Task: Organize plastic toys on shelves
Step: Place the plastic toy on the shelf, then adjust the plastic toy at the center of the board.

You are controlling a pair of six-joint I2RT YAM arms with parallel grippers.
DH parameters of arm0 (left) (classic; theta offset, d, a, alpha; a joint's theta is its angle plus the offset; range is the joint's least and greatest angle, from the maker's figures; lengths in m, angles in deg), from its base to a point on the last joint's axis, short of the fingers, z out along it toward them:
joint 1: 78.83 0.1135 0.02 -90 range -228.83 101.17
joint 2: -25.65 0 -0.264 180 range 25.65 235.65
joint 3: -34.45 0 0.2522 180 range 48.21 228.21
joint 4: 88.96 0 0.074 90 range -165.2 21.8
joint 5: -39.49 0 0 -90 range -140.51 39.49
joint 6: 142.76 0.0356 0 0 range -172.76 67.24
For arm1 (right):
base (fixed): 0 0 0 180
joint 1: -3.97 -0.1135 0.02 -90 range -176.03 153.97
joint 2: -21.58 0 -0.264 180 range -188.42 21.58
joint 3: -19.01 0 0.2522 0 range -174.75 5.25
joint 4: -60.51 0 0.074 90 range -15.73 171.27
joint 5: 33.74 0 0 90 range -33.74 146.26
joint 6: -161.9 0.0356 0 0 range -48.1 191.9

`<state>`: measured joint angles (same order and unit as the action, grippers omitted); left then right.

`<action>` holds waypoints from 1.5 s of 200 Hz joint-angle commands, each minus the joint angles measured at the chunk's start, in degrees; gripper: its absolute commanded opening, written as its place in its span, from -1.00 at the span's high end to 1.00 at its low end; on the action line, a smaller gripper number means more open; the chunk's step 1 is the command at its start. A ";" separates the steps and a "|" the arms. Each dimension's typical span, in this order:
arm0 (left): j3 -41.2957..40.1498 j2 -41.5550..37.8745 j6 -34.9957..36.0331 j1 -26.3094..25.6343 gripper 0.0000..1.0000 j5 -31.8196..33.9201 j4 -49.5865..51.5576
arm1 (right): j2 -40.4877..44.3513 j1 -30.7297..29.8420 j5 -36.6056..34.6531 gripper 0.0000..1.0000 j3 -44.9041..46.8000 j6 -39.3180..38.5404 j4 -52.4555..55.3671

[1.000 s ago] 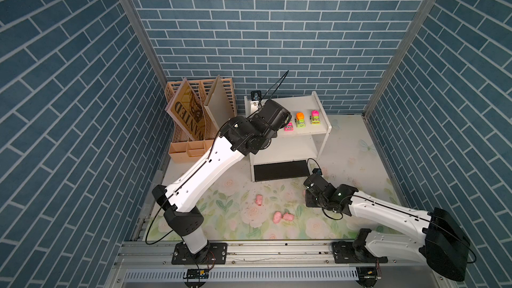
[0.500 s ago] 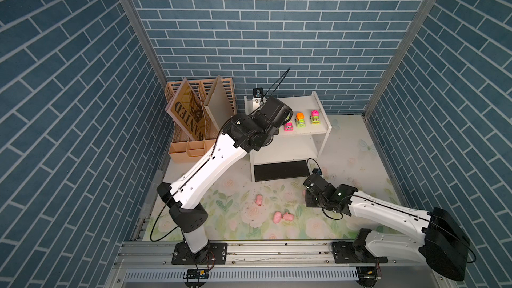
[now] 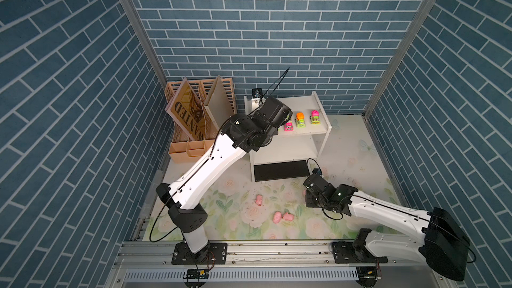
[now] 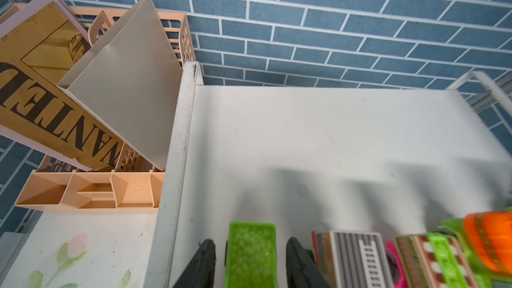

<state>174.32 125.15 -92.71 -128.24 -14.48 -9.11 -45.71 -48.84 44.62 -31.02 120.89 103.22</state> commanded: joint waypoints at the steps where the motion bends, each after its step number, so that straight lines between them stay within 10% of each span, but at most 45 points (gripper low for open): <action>1: 3.71 -1.96 1.81 0.37 0.08 -0.70 -0.50 | 0.40 0.17 -1.71 0.21 -2.60 -2.33 2.32; 54: -0.21 -11.14 2.81 0.36 -0.02 -1.36 -3.84 | 1.94 -0.62 -2.16 0.21 -7.23 -6.16 3.65; 151: -57.81 -42.11 -6.90 1.42 -0.11 -8.70 -22.25 | 2.41 -3.60 -5.27 0.28 -3.71 -1.87 -1.17; 232: -84.69 -41.07 -13.53 1.50 -0.07 -18.86 -35.04 | -20.02 -15.23 5.94 0.31 -12.70 -5.00 -25.66; 300: -93.73 -43.16 -15.26 1.86 -0.17 -19.40 -41.90 | -35.39 -16.70 3.50 0.36 -21.89 -2.82 -25.87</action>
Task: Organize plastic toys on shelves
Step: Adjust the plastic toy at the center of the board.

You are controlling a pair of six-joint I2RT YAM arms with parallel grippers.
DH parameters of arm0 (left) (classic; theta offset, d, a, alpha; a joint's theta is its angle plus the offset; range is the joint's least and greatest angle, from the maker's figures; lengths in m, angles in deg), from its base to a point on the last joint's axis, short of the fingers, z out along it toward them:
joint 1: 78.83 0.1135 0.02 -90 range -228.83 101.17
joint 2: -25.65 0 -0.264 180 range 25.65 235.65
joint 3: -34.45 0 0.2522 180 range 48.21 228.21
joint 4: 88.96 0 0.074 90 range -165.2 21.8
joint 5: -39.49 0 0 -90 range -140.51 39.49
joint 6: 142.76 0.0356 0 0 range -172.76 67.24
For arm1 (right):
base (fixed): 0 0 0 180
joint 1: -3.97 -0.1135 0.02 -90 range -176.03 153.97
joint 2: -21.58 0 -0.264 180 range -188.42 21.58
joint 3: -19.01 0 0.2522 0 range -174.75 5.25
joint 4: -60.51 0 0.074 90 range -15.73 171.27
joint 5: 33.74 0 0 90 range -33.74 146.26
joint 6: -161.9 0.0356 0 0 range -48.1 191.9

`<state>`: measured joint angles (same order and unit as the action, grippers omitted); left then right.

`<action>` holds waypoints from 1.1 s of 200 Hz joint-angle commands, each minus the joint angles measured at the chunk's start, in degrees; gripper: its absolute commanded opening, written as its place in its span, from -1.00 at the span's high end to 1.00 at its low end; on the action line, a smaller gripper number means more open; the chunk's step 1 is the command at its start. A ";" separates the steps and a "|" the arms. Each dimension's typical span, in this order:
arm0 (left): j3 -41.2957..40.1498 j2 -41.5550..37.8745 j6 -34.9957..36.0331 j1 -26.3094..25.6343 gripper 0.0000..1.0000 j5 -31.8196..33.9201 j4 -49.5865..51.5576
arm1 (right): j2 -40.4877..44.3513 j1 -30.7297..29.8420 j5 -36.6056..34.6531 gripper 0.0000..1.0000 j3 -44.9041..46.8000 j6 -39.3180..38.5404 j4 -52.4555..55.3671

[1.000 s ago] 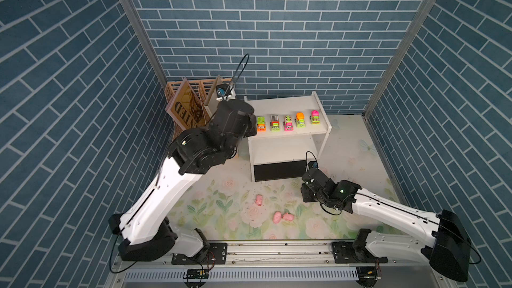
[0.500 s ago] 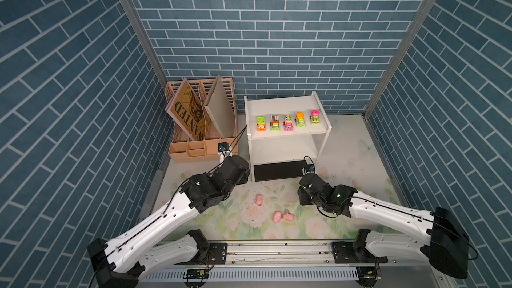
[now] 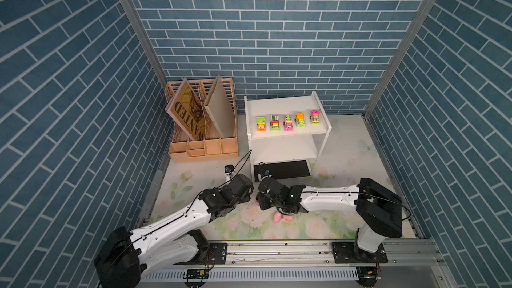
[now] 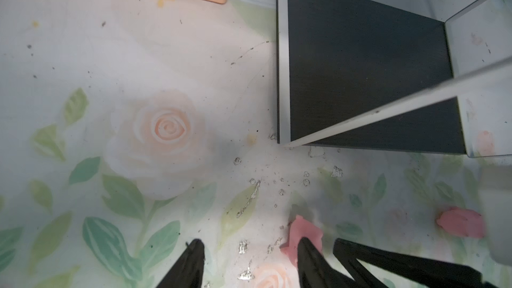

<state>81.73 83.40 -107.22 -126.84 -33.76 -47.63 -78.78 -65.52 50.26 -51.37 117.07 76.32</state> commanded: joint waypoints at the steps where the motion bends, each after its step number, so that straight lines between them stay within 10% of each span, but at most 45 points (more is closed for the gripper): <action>1: -1.20 -1.51 -0.70 0.46 -0.17 -0.13 -3.39 | -2.40 -0.02 -2.20 0.36 -1.55 1.03 1.17; 101: -0.99 1.29 2.48 0.37 -0.12 -3.55 -7.62 | 6.13 -1.10 -11.47 0.35 2.79 6.15 11.47; 220: 7.53 -7.45 4.20 0.45 -0.20 4.55 6.21 | -6.38 -6.09 -13.50 -0.05 -5.29 14.50 15.55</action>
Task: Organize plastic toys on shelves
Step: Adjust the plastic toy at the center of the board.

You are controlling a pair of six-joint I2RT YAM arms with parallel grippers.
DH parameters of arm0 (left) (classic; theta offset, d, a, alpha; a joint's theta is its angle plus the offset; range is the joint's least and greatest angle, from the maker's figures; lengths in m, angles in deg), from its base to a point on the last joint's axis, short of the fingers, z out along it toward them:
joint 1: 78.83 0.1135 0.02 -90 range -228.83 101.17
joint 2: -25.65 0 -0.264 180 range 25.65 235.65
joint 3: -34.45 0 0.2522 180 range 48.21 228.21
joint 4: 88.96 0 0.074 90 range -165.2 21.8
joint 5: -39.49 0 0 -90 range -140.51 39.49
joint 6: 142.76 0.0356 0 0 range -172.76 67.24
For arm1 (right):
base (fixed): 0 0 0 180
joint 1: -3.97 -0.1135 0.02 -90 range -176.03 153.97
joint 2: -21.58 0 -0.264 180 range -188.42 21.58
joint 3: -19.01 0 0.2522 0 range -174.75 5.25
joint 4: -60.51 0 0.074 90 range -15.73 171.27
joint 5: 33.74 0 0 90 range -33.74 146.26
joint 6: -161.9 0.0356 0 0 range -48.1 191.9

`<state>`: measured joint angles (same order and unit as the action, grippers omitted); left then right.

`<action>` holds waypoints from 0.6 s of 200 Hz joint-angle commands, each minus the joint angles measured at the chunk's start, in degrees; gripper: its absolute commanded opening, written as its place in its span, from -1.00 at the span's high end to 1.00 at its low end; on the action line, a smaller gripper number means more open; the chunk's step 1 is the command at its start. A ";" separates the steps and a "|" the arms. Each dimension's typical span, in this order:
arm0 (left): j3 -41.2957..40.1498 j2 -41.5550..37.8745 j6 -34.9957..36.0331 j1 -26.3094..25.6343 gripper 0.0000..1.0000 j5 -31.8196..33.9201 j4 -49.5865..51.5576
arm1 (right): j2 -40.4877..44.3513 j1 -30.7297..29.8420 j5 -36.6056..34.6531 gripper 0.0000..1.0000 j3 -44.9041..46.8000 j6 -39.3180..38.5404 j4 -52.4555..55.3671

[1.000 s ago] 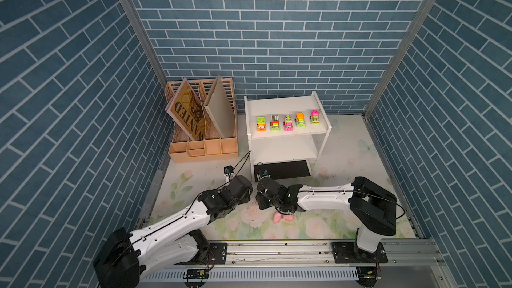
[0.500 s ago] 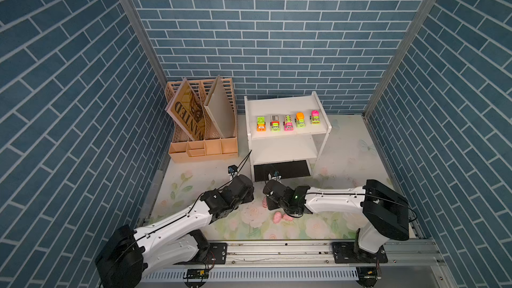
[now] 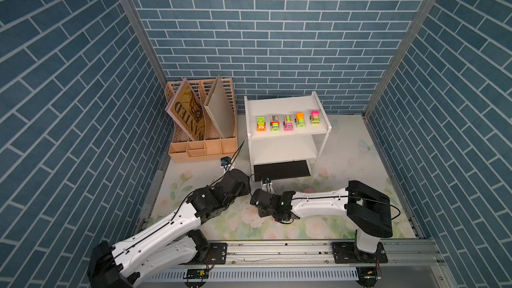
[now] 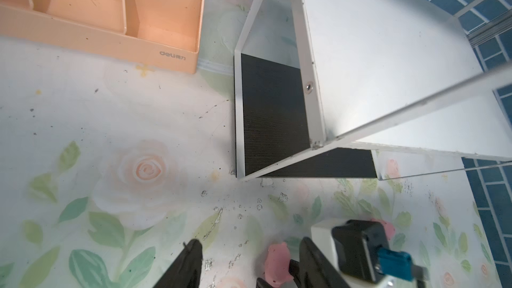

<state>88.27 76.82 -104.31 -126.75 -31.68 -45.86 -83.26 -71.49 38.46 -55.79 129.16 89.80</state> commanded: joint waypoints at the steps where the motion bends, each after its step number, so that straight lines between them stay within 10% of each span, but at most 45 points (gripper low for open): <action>1: 0.99 -0.89 1.28 0.37 -0.20 2.50 4.47 | -1.93 -0.17 -1.70 -0.05 -0.86 2.37 2.01; 63: 0.75 -1.34 1.86 0.37 -0.22 2.88 4.76 | -4.12 -0.02 -2.02 0.22 -0.76 -1.66 -5.07; 120: 2.90 -2.56 3.23 0.37 -0.23 6.26 7.54 | -4.26 -0.12 3.03 0.22 1.19 -22.53 -17.41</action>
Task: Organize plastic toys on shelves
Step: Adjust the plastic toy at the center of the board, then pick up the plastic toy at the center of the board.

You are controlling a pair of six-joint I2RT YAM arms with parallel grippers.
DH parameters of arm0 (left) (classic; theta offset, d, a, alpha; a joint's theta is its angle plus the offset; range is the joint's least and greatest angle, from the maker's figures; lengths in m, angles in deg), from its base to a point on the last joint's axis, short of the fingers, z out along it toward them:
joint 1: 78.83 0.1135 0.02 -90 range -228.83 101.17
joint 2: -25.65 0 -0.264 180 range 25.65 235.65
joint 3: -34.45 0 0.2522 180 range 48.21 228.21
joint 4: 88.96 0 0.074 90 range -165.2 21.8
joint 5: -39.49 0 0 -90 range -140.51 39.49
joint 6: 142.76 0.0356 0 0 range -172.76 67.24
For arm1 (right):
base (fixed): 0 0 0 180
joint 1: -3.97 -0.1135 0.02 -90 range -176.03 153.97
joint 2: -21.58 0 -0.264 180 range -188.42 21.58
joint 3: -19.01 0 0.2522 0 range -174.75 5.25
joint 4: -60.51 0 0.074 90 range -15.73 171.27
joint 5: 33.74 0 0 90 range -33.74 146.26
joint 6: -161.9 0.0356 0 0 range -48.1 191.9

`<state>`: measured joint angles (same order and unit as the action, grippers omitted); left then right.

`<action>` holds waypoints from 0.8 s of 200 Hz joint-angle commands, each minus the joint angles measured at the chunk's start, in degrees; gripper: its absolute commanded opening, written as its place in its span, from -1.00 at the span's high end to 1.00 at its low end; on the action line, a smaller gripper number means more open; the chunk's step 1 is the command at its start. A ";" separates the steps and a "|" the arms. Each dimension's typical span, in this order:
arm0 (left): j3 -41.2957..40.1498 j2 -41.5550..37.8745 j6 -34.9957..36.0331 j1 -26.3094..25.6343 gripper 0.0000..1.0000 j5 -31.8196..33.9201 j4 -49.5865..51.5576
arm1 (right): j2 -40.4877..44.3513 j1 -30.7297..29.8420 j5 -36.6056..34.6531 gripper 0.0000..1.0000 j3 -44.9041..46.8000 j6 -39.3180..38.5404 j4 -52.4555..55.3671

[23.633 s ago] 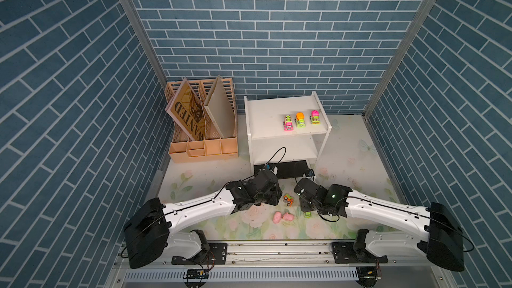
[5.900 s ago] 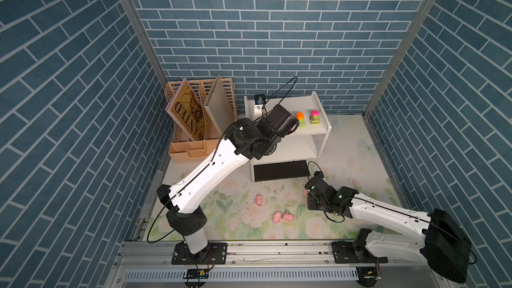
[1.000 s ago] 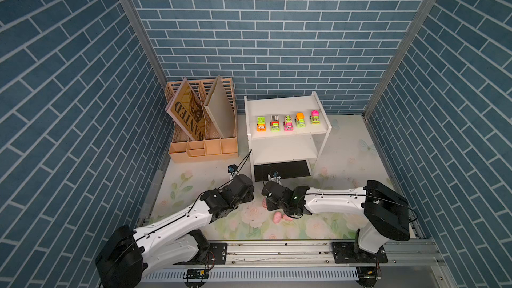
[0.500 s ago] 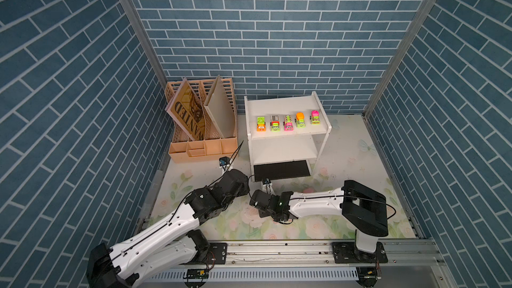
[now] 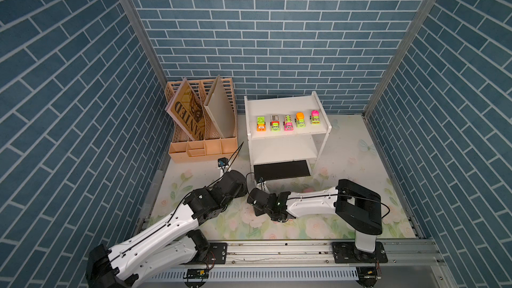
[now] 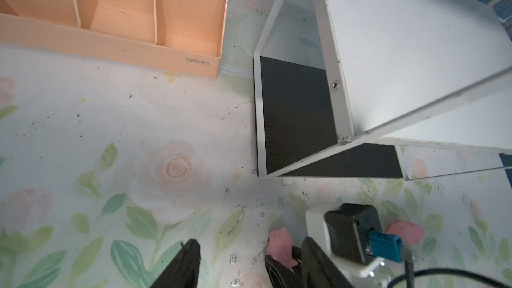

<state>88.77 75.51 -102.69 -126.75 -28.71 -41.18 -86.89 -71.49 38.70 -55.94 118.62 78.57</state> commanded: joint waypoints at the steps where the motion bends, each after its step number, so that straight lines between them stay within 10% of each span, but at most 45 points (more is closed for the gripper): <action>1: 2.45 -1.30 1.65 0.37 -0.23 3.35 2.92 | -0.62 -0.12 2.75 0.20 1.43 -12.26 -6.44; 90: 3.85 -3.98 4.42 0.42 -0.30 9.43 5.88 | 2.67 -3.13 -10.76 -0.02 14.49 -16.40 -21.33; 160: 2.25 -6.14 5.70 0.46 -0.32 10.17 5.44 | 4.92 -2.98 -4.41 0.06 22.31 -21.67 -35.11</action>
<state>91.81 70.05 -98.28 -126.73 -20.07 -36.41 -81.97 -74.50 31.34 -34.85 100.52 48.17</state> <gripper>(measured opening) 0.661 0.470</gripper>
